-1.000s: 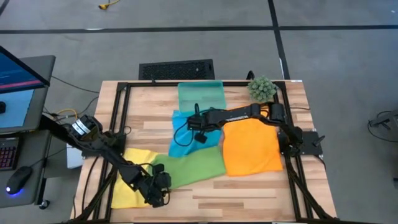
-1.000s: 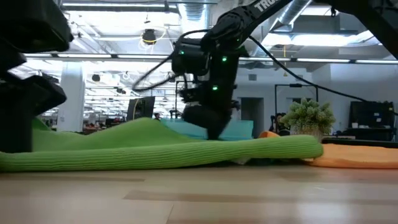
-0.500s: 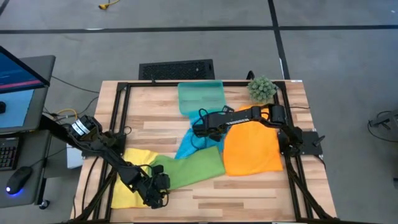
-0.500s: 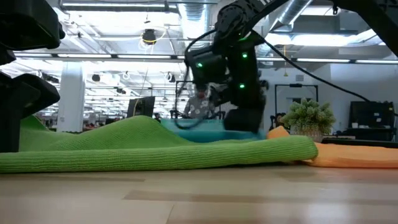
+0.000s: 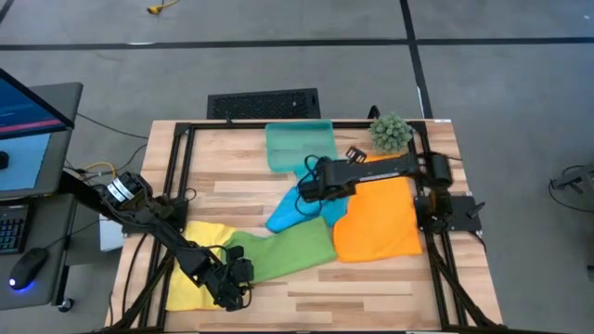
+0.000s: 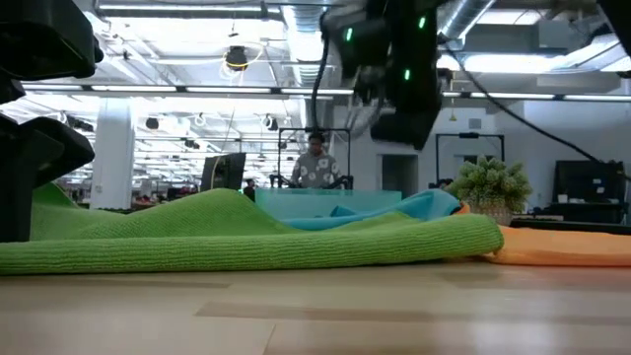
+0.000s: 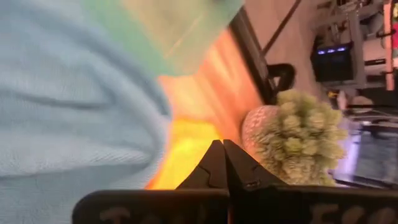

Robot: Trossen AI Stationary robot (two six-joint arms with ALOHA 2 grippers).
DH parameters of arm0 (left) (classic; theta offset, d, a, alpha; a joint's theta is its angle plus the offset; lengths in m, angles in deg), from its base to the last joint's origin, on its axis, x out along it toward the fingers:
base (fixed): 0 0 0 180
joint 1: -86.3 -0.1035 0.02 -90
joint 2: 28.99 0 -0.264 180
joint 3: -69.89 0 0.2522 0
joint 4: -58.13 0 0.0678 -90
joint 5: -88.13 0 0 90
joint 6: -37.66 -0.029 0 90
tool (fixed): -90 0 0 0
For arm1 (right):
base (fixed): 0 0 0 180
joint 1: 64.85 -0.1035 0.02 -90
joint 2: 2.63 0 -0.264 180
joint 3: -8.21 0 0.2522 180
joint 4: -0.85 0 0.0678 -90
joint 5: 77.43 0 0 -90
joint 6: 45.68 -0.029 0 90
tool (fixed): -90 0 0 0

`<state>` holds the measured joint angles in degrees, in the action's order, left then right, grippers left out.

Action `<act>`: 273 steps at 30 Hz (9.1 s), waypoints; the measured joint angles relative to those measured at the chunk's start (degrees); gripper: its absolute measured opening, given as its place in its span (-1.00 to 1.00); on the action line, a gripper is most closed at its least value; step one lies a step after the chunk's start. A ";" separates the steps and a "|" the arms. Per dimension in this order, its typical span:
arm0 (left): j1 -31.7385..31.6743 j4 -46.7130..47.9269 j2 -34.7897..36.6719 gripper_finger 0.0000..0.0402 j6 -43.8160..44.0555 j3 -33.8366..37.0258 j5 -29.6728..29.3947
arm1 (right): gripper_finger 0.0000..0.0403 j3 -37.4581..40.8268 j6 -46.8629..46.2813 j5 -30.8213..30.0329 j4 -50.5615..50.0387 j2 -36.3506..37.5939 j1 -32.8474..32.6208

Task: Roll microfiber towels into tight, uniform cylinder then place into a basket
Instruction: Roll the green microfiber cloth

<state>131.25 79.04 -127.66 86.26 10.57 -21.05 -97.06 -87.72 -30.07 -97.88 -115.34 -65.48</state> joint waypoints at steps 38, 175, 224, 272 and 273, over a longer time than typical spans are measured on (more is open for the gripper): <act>0.07 -0.36 -0.02 -0.17 -0.36 0.04 -0.07 | -0.99 26.85 33.24 50.45 71.22 1.55 1.31; -26.71 6.37 2.79 -0.34 -53.95 -9.13 6.25 | -0.97 26.48 3.48 34.55 73.02 1.25 -36.51; -38.56 2.11 1.86 -0.34 -55.02 -1.48 8.08 | -0.97 17.53 0.43 22.47 51.31 -3.84 -29.11; -43.28 1.11 5.99 -0.34 -52.49 3.50 23.23 | -0.95 17.76 2.03 2.36 34.09 21.17 -35.03; -43.71 -0.36 5.30 -0.34 -52.45 3.50 22.84 | -0.95 17.76 2.03 0.92 33.27 22.12 -35.15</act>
<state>87.54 78.67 -122.37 33.81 14.06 1.79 -79.30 -85.69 -29.15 -64.62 -93.23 -100.63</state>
